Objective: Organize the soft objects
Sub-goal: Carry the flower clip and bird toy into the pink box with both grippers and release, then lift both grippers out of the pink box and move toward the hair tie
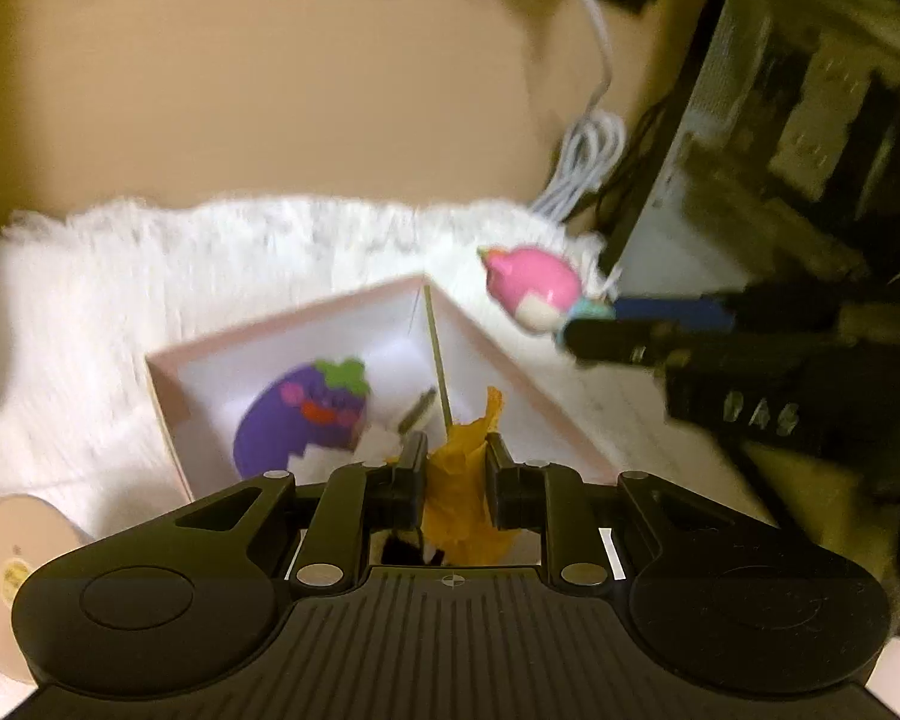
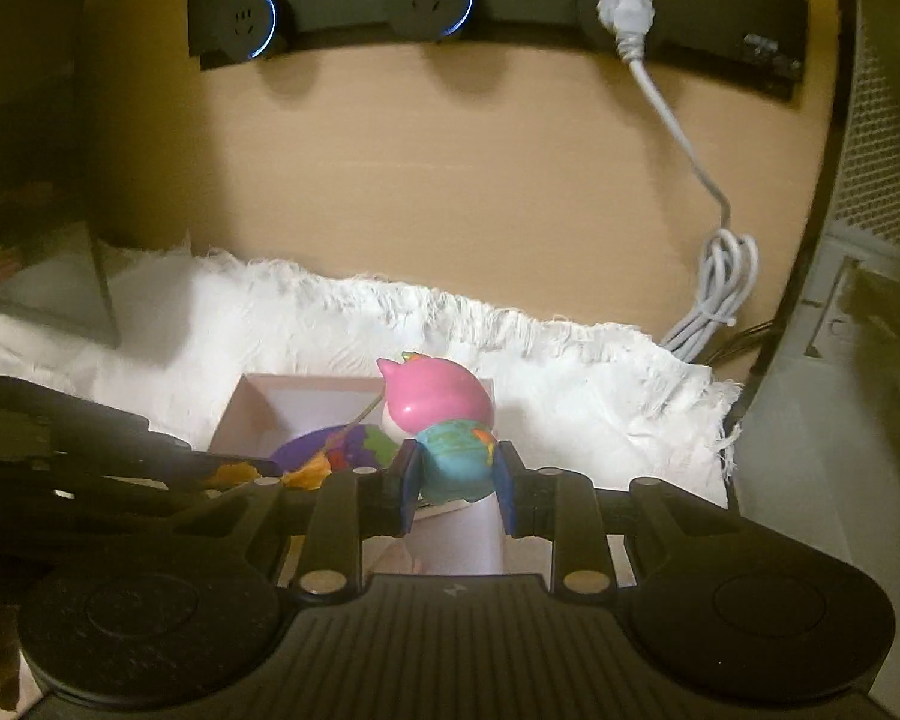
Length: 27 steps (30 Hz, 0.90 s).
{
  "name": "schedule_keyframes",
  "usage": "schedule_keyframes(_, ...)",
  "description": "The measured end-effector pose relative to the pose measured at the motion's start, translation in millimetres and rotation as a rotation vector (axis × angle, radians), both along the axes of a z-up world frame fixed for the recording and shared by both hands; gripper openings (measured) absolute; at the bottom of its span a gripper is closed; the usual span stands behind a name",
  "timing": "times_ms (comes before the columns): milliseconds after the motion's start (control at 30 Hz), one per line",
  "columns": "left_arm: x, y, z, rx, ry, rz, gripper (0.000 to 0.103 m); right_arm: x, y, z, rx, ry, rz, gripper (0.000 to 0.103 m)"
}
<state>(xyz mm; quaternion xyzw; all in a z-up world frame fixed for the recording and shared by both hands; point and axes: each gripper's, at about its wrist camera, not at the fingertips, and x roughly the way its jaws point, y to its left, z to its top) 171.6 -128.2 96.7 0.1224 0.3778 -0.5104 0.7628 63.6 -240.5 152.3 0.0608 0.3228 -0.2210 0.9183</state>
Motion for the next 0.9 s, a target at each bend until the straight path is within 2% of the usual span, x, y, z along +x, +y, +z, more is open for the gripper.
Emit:
schedule_keyframes(133, 5.9, -9.1, -14.8, 0.035, 0.008, 0.031, 0.029, 10.8, -13.6, -6.0, 0.068, 0.015, 0.03, 0.026)
schedule_keyframes(267, 2.0, -8.7, -21.8, 0.083, -0.057, 0.066, 0.03, 27.6, -22.1, -20.0, 0.113, 0.047, 0.05, 0.026)
schedule_keyframes(400, 2.5, 3.4, -12.1, 0.051, -0.053, 0.084, 0.03, 39.4, -32.3, -34.9, 0.193, 0.074, 0.038, 0.026)
schedule_keyframes(500, 7.5, 10.7, -2.3, 0.017, -0.066, 0.141, 0.03, 45.8, -37.6, -43.9, 0.228, 0.097, 0.034, 0.026)
schedule_keyframes(600, 20.7, 17.1, 2.0, -0.028, 0.021, 0.208, 0.03, 50.0, -43.0, -55.0, 0.303, 0.143, 0.053, 0.027)
schedule_keyframes(700, 31.0, 25.0, 5.8, -0.079, 0.1, 0.267, 0.03, 45.7, -48.8, -61.4, 0.382, 0.152, 0.063, 0.027)
schedule_keyframes(767, 36.3, 26.6, 7.1, -0.095, 0.129, 0.295, 0.03, 40.6, -46.7, -60.3, 0.396, 0.141, 0.082, 0.029)
schedule_keyframes(833, 40.4, 25.6, 7.5, -0.102, 0.149, 0.308, 0.03, 33.6, -43.7, -56.2, 0.384, 0.121, 0.101, 0.035)
schedule_keyframes(900, 39.3, 19.7, 7.0, -0.073, 0.137, 0.291, 0.03, 28.1, -40.5, -49.8, 0.363, 0.102, 0.113, 0.037)
